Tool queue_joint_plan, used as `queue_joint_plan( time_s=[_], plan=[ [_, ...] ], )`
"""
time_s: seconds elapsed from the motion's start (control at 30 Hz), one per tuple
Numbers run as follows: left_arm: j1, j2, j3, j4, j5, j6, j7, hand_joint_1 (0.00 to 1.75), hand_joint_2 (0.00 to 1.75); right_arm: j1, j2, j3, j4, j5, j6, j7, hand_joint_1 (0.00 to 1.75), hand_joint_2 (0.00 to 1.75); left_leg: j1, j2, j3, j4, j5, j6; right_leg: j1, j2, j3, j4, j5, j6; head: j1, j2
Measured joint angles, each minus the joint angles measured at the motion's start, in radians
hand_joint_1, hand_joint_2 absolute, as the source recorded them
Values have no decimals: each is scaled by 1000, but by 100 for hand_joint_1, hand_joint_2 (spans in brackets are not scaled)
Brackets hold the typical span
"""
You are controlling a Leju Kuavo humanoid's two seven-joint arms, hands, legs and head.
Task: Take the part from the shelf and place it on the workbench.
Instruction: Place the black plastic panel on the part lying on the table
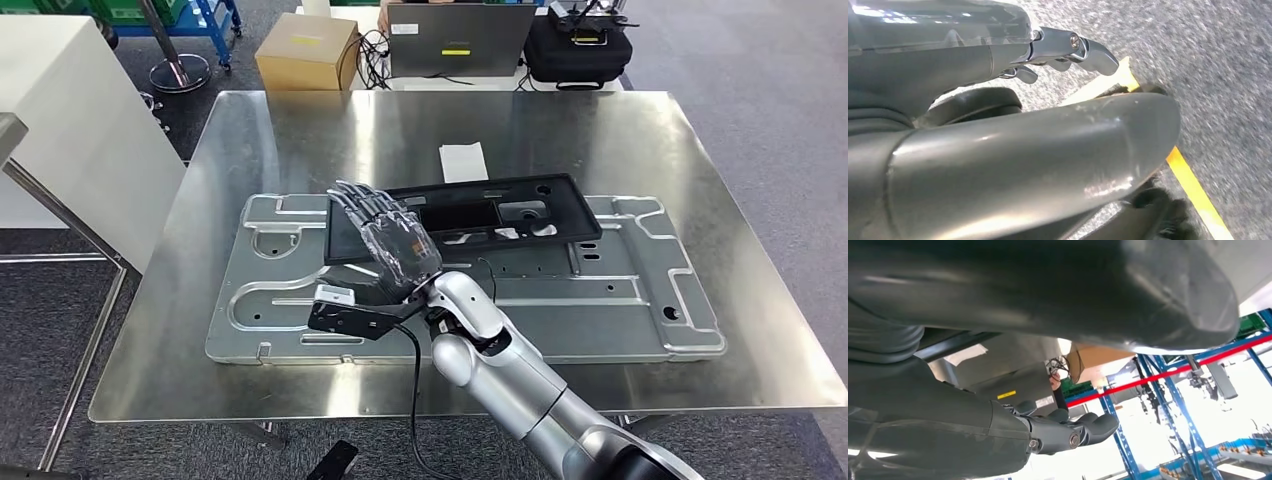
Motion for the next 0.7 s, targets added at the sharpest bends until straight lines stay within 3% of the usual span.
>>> queue_joint_plan(
  time_s=[0.03,0.1,0.13,0.2,0.27,0.3,0.37,0.4,0.43,0.5,0.53,0.63,0.67,0.7],
  plan=[
    [0,-1,-7,0,10,1,3,0,0,-2,2,1,0,0,2,2,0,0,1,1,-1,-3,9,-5,4,-1,9,-22,-2,-5,1,0],
    [-1,0,-18,0,27,1,8,0,0,-5,6,2,2,0,6,4,0,0,4,0,-1,-12,23,-14,2,-4,5,-40,22,-8,4,0],
    [-1,1,-23,0,32,2,9,0,0,-7,9,2,3,0,6,5,0,0,3,-1,-7,-8,12,-19,-3,-6,2,-53,37,-11,4,0],
    [-1,2,-31,0,40,2,11,0,0,-10,16,4,7,0,6,5,0,0,5,-2,-30,56,-64,-32,-14,-10,-13,-74,70,-13,1,0],
    [-1,3,-35,0,44,2,12,0,0,-12,20,5,11,0,6,5,0,0,16,-1,-58,178,-157,-48,-18,-12,-41,-75,95,-11,-2,0],
    [-1,3,-36,0,45,2,12,0,0,-12,21,6,14,-1,6,5,0,0,22,-1,-62,229,-174,-55,-21,-13,-58,-72,105,-7,-2,0],
    [-1,4,-40,0,47,3,13,0,0,-12,21,8,20,-2,6,5,0,0,34,0,-31,249,-147,-71,-28,-16,-94,-62,126,3,-2,0],
    [-1,4,-43,0,49,3,14,0,0,-12,22,9,22,-3,6,4,0,0,40,0,10,209,-121,-78,-32,-16,-112,-53,134,9,-2,0],
    [-2,4,-46,0,52,3,14,0,0,-13,23,10,23,-6,6,1,0,0,45,0,63,144,-114,-86,-34,-16,-131,-42,141,17,-3,0],
    [-2,4,-52,0,56,3,14,0,0,-17,26,11,25,-11,5,-4,0,0,46,-2,143,29,-132,-83,-36,-14,-156,-19,153,31,-5,0],
    [-2,4,-55,0,57,3,14,0,0,-19,27,12,26,-12,5,-5,0,0,43,-4,158,2,-146,-75,-35,-14,-162,-14,159,39,-6,0],
    [-2,3,-58,0,61,2,14,0,0,-24,29,14,30,-13,5,-7,0,0,39,0,142,-2,-130,-39,-41,-12,-170,-13,168,60,-5,0],
    [-2,2,-59,0,63,2,14,0,0,-25,29,14,32,-13,5,-7,0,0,40,2,133,-3,-118,-28,-44,-10,-179,4,144,65,-3,0],
    [-2,2,-60,0,64,3,14,0,0,-27,29,15,34,-13,5,-7,0,0,40,4,121,-5,-104,-19,-45,-8,-193,41,100,68,-1,0]
  ],
)
